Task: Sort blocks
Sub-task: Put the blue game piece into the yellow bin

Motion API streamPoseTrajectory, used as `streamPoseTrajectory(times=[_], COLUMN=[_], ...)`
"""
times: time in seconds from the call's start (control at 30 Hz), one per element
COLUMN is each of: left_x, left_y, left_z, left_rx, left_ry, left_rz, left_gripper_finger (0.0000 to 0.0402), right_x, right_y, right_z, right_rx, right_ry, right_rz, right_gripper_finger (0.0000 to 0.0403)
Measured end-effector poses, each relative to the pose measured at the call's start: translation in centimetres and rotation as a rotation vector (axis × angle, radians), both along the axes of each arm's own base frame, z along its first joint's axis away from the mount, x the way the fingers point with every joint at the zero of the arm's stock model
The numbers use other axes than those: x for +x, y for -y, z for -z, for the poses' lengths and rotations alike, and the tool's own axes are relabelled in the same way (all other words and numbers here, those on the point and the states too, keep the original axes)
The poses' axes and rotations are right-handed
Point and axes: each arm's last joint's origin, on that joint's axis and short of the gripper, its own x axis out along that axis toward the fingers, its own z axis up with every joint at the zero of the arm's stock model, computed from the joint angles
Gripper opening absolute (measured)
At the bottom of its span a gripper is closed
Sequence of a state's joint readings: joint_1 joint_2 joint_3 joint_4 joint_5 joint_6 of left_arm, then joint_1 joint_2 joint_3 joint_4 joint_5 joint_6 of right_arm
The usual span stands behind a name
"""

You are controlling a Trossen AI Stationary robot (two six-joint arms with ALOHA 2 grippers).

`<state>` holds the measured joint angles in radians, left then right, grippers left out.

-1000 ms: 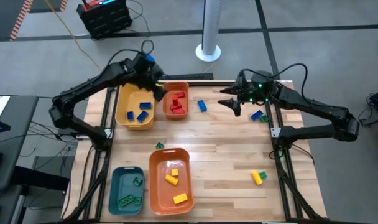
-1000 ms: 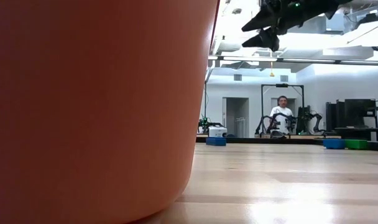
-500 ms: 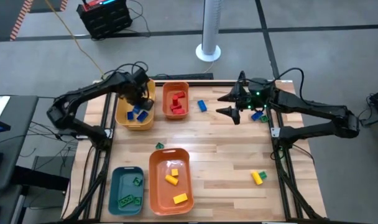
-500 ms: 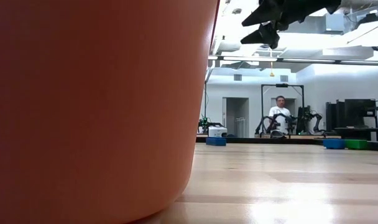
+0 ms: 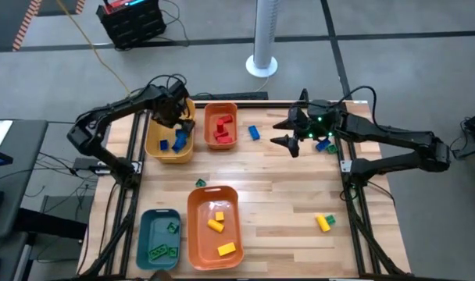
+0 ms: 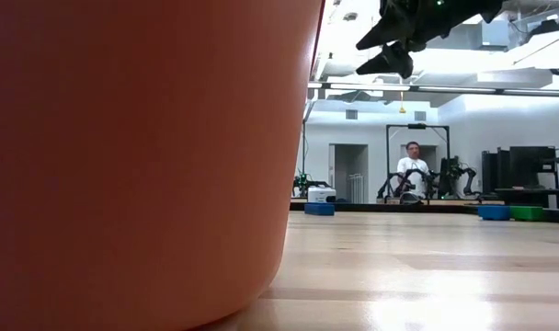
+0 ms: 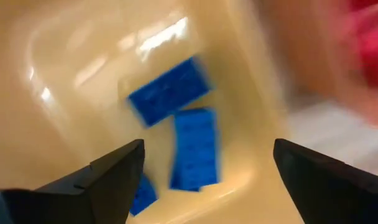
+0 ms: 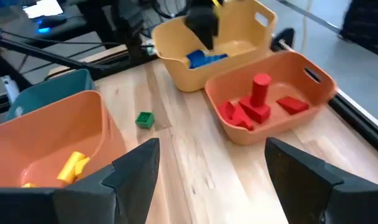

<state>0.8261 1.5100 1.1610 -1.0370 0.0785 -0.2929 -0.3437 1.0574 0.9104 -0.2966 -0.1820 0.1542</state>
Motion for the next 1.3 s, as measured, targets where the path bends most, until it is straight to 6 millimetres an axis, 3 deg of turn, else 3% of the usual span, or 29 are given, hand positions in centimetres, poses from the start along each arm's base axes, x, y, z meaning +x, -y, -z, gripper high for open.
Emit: streamPoseTrajectory(times=[0.2, 0.43, 0.73, 0.9, 1.07, 1.3], left_x=[1.6, 1.8, 2.5, 3.0, 3.3, 2.6], left_y=[2.3, 4.7, 7.2, 8.1, 8.8, 9.6], left_z=[-7.1, -11.5, -12.2, -11.9, -11.9, -12.6], left_rx=[0.291, 0.508, 0.478, 0.440, 0.402, 0.397], left_ry=[0.228, 0.464, 0.532, 0.517, 0.541, 0.576], left_rz=[0.141, -0.060, -0.058, -0.011, 0.013, 0.017], left_gripper_finger=[0.0315, 0.0298, 0.0295, 0.0295, 0.0295, 0.0295], right_x=[0.3, 3.7, 8.1, 10.8, 13.2, 14.0], right_y=[0.4, 3.2, 7.1, 8.6, 8.7, 8.7], right_z=[1.2, 5.2, 12.1, 13.5, 14.6, 16.6], right_rx=[-0.005, 0.038, 0.105, 0.130, 0.081, 0.037], right_ry=[-0.105, -0.215, -0.427, -0.450, -0.516, -0.590], right_rz=[0.158, 0.274, 0.388, 0.407, 0.418, 0.460], right_gripper_finger=[0.0300, 0.0300, 0.0300, 0.0300, 0.0299, 0.0294])
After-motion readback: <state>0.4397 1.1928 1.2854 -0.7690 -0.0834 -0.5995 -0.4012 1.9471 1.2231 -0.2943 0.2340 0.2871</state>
